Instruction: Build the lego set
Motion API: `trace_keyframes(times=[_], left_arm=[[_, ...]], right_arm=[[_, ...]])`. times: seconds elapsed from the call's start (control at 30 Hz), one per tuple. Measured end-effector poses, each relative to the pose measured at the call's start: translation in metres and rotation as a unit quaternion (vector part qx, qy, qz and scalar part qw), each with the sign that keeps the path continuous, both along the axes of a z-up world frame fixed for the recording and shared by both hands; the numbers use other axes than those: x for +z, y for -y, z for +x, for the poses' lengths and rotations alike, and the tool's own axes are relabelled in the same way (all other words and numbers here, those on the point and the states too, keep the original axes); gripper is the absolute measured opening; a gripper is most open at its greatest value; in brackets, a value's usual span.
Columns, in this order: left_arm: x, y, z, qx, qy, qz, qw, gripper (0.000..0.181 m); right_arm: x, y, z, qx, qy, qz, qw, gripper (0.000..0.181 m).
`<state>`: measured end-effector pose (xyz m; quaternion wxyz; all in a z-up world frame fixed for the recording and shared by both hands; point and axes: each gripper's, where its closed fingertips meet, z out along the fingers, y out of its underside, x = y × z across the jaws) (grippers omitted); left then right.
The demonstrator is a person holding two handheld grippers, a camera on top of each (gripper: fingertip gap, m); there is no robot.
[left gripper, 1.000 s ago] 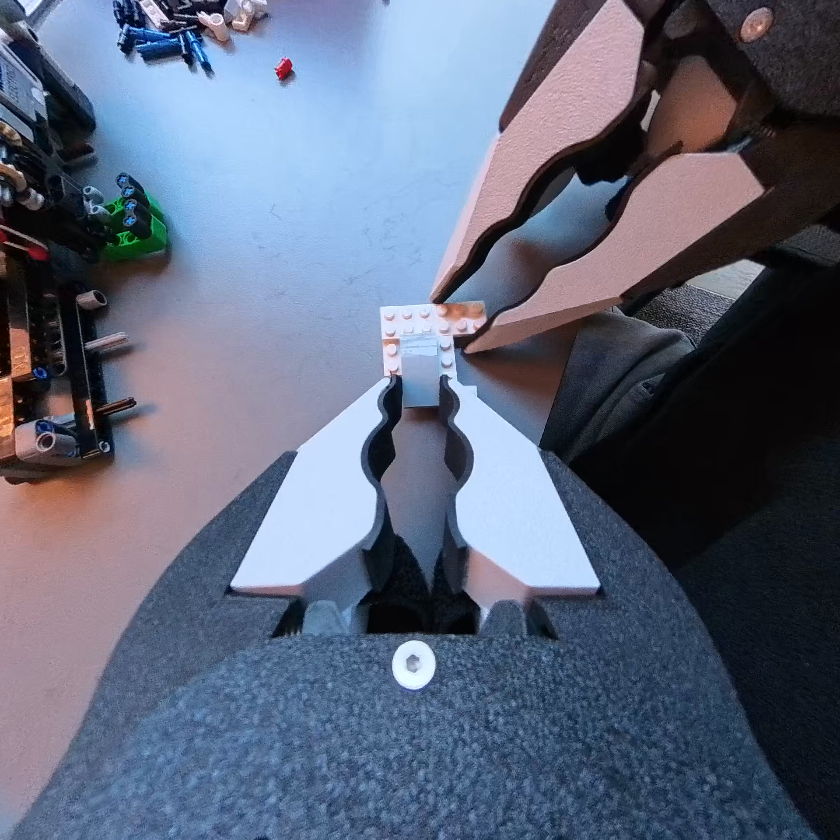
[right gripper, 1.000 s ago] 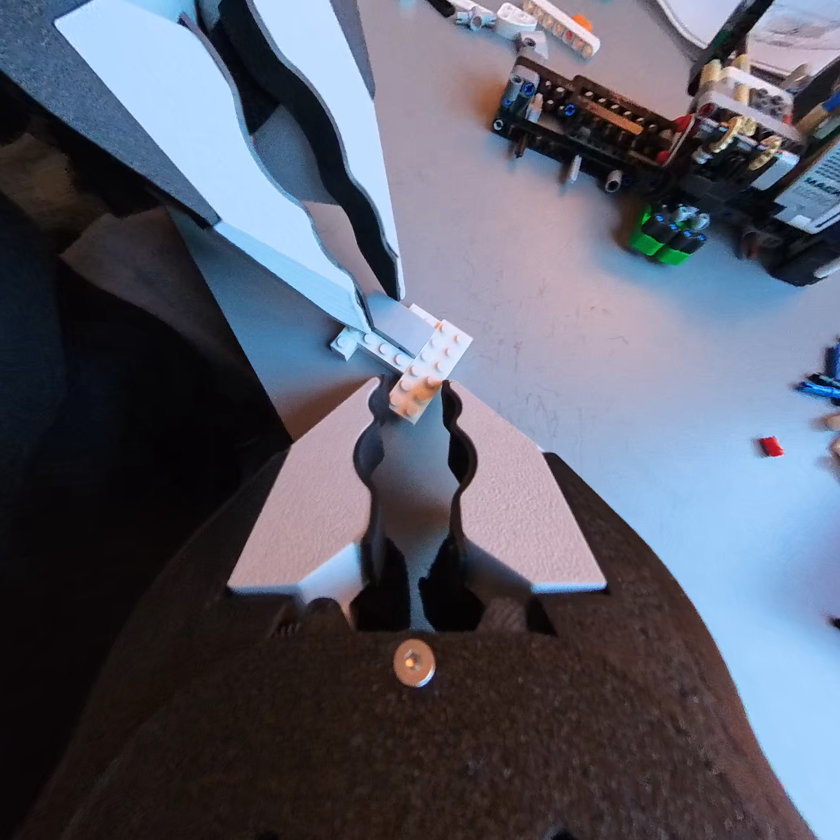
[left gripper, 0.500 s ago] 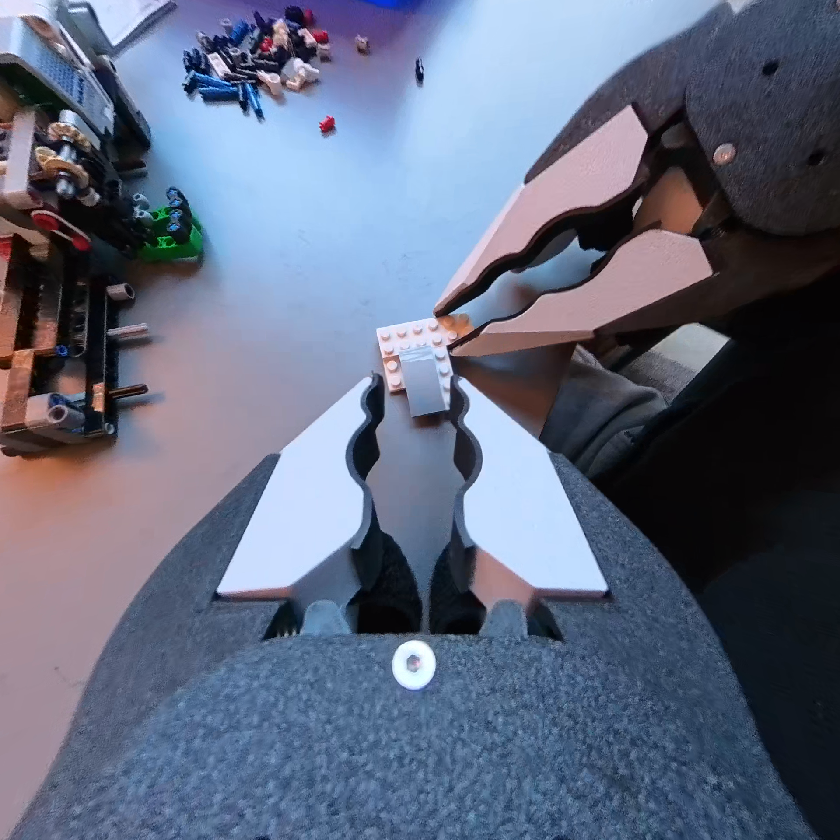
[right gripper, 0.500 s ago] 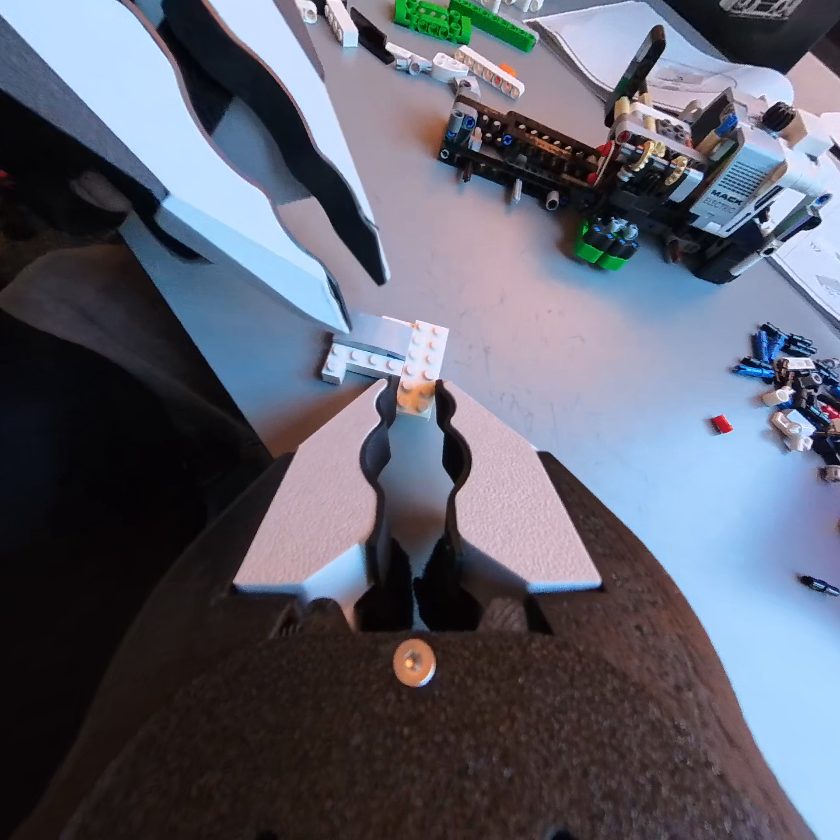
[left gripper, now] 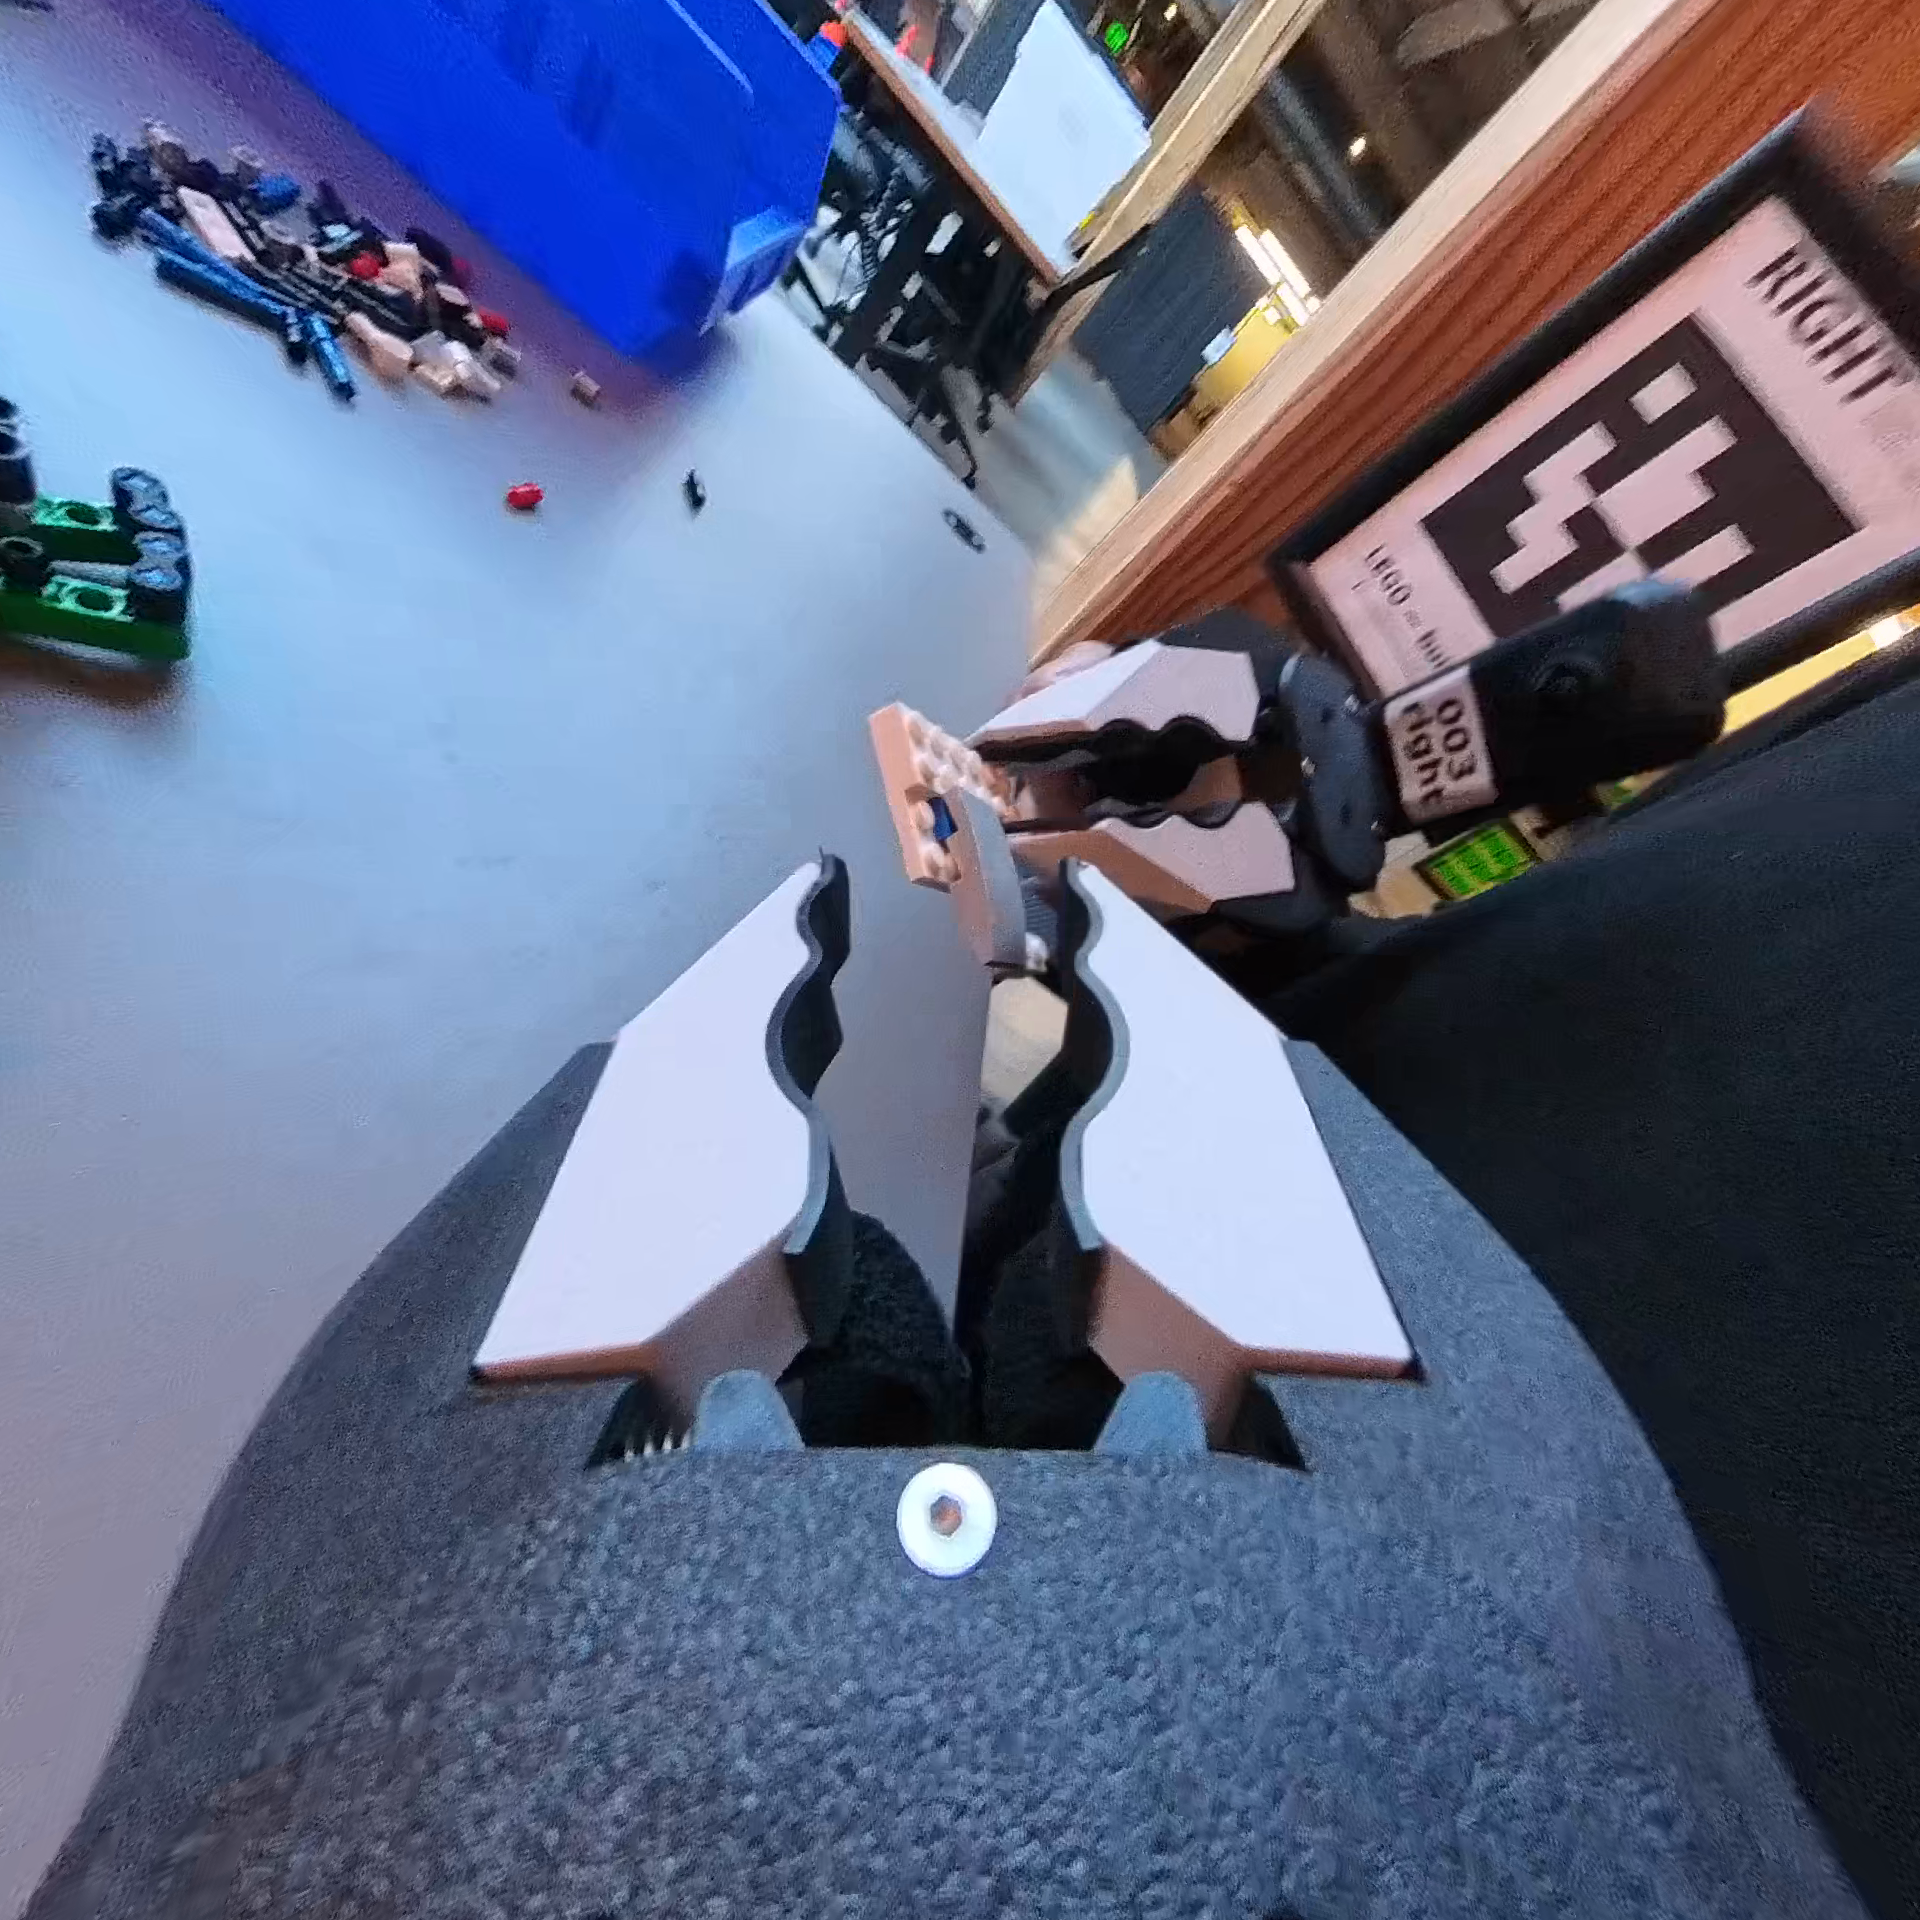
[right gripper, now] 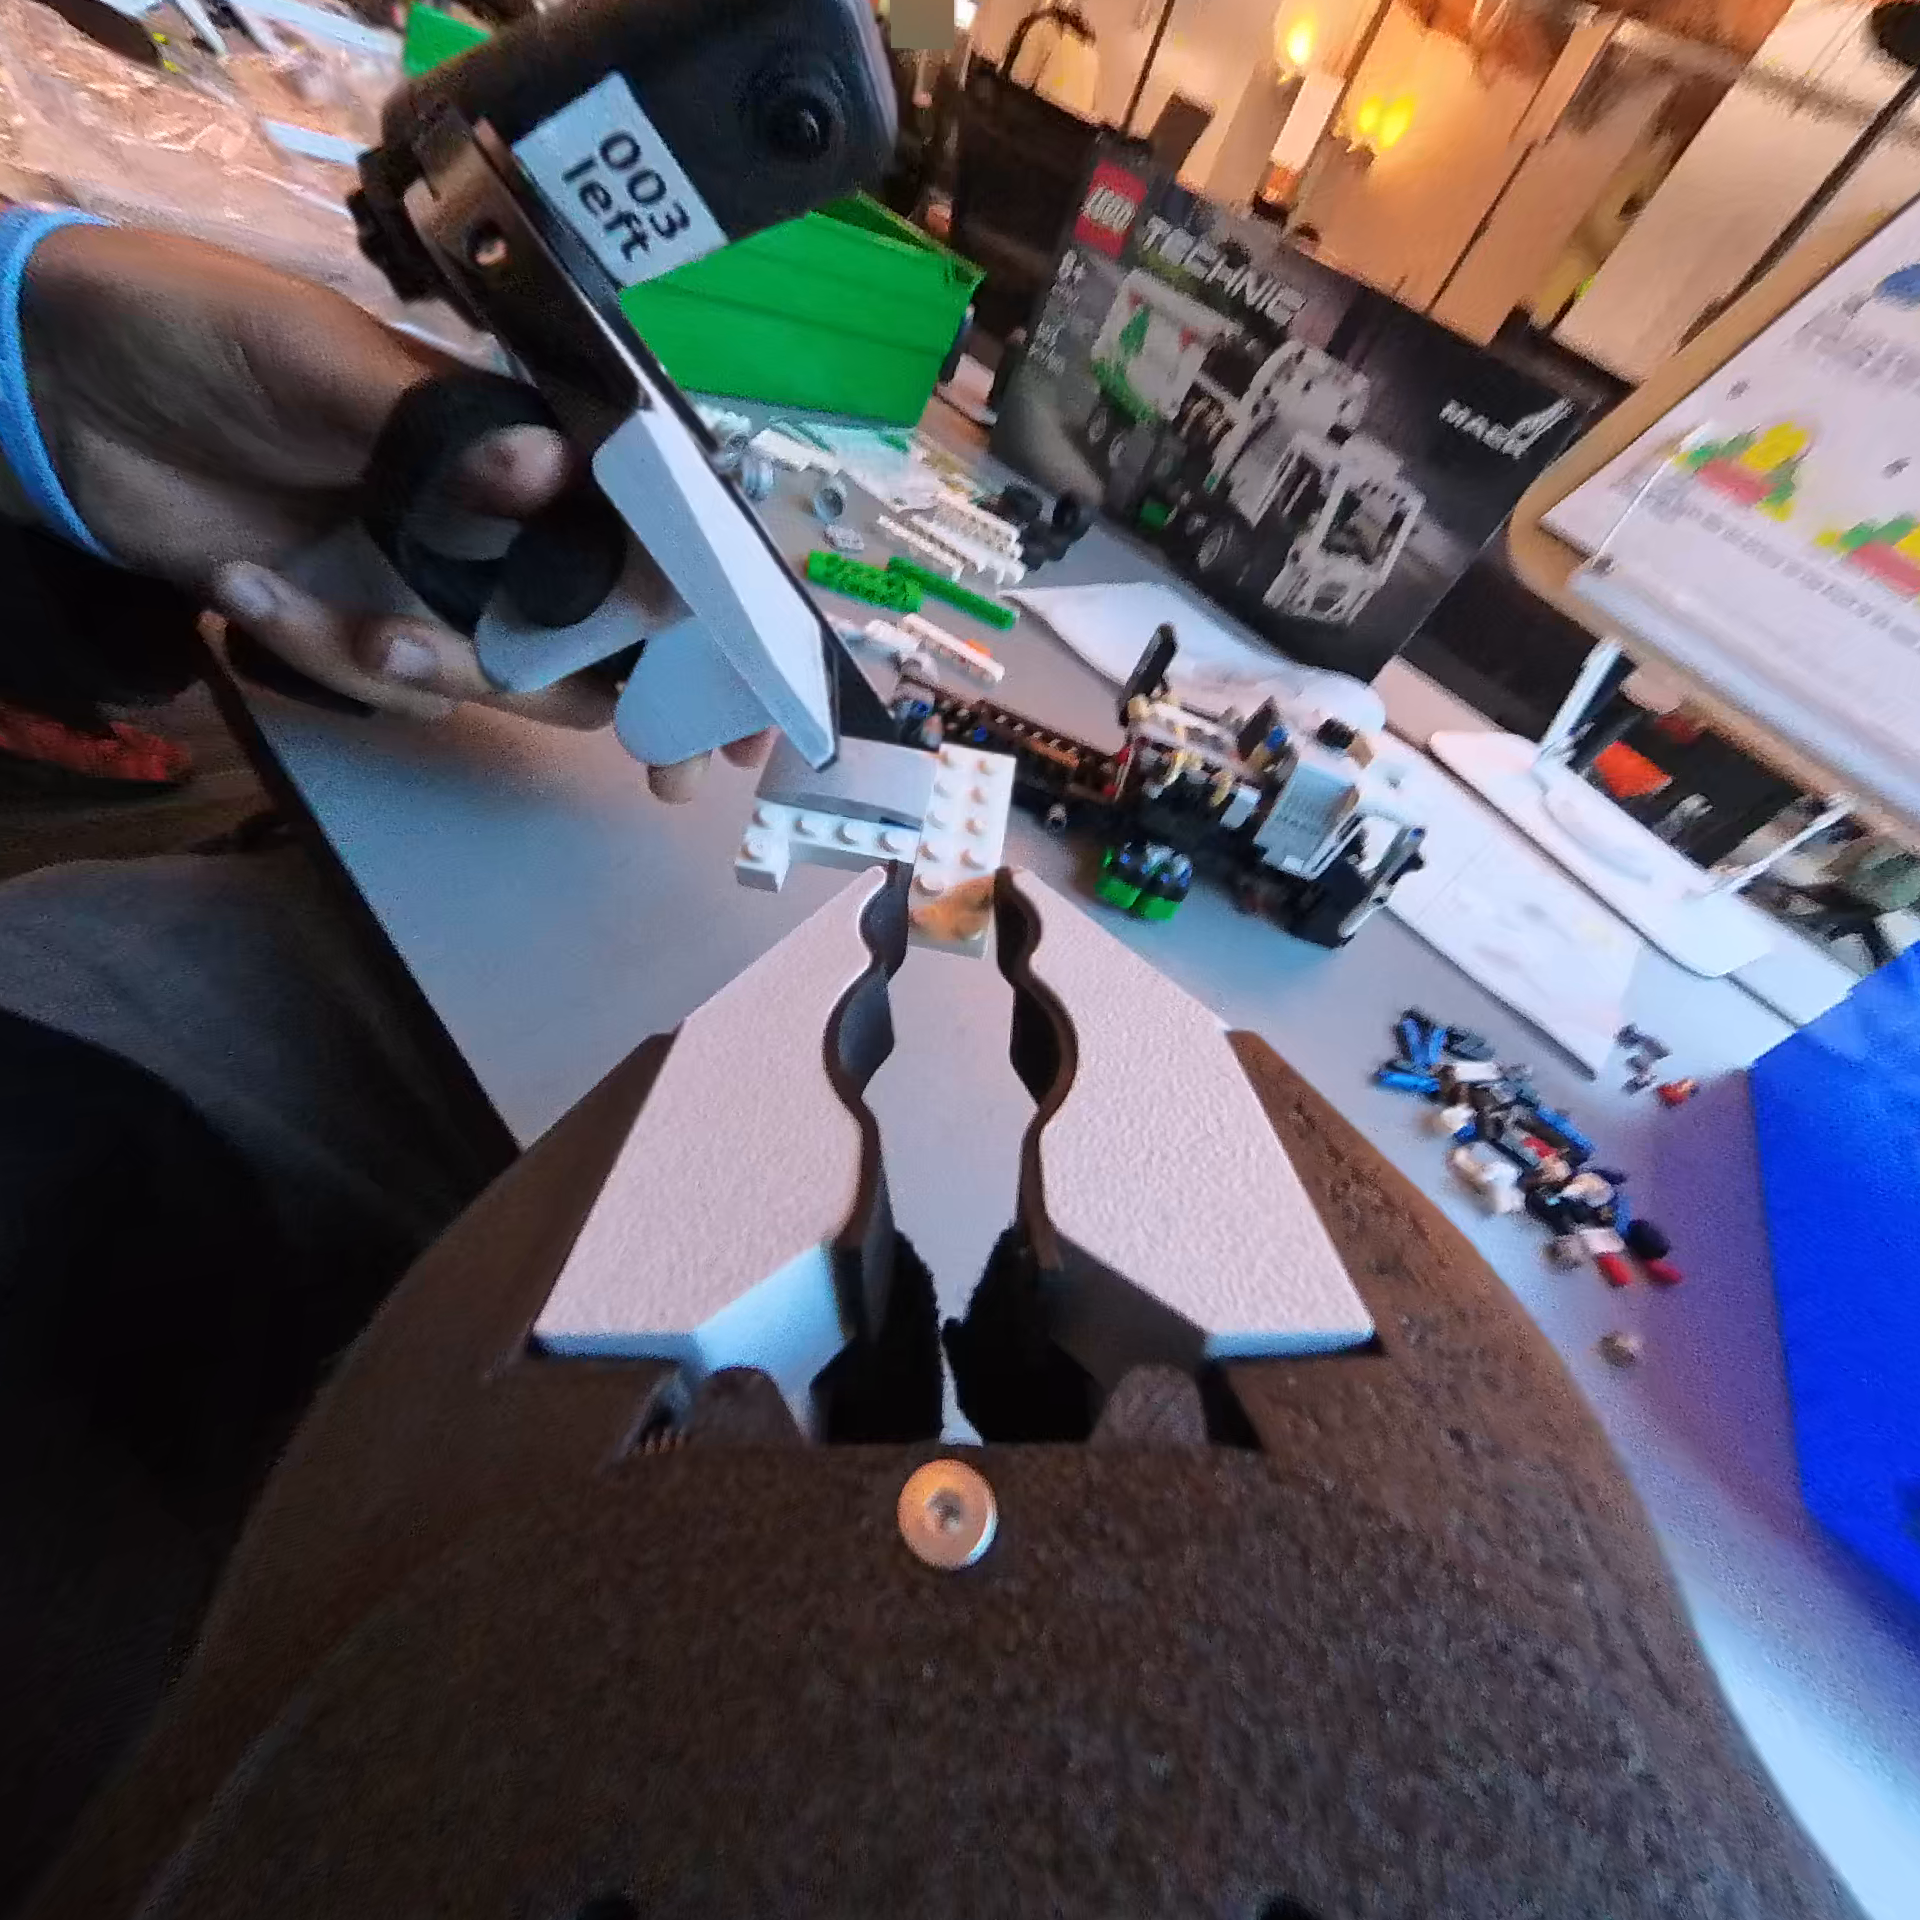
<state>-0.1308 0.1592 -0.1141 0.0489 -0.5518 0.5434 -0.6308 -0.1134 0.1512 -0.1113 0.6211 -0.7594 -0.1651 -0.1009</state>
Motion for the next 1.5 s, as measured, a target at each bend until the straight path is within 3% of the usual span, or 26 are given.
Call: trace_keyframes(times=[0.17, 0.33, 0.5, 0.63, 0.7, 0.83, 1.0, 1.2, 1.5], left_arm=[[0.008, -0.001, 0.008, 0.017, 0.010, -0.041, 0.999, 0.017], [0.008, -0.002, 0.007, 0.016, 0.010, -0.071, 0.997, 0.010], [0.007, -0.001, 0.003, -0.001, 0.020, -0.019, 1.000, 0.009], [0.014, 0.006, -0.004, -0.027, 0.048, 0.050, 0.997, 0.009], [0.021, 0.010, -0.008, -0.036, 0.073, 0.090, 0.993, 0.009], [0.031, 0.018, -0.016, -0.048, 0.119, 0.166, 0.978, 0.009], [0.035, 0.025, -0.025, -0.065, 0.153, 0.193, 0.967, 0.009], [0.036, 0.032, -0.032, -0.089, 0.171, 0.214, 0.958, 0.009], [0.031, 0.032, -0.035, -0.097, 0.156, 0.237, 0.954, 0.008]], right_arm=[[0.007, -0.009, -0.001, 0.000, 0.018, 0.023, 1.000, 0.016], [0.003, -0.013, 0.000, 0.000, 0.020, 0.025, 0.999, 0.016], [0.001, -0.013, -0.003, 0.015, -0.006, 0.017, 1.000, 0.016], [0.003, -0.010, -0.010, 0.075, -0.078, -0.017, 0.994, 0.019], [0.009, -0.008, -0.014, 0.113, -0.119, -0.035, 0.986, 0.028], [0.018, -0.002, -0.031, 0.213, -0.186, -0.072, 0.957, 0.028], [0.034, 0.009, -0.048, 0.299, -0.217, -0.079, 0.926, 0.025], [0.041, 0.014, -0.054, 0.338, -0.242, -0.092, 0.905, 0.013], [0.036, 0.015, -0.056, 0.337, -0.221, -0.102, 0.909, 0.011]])
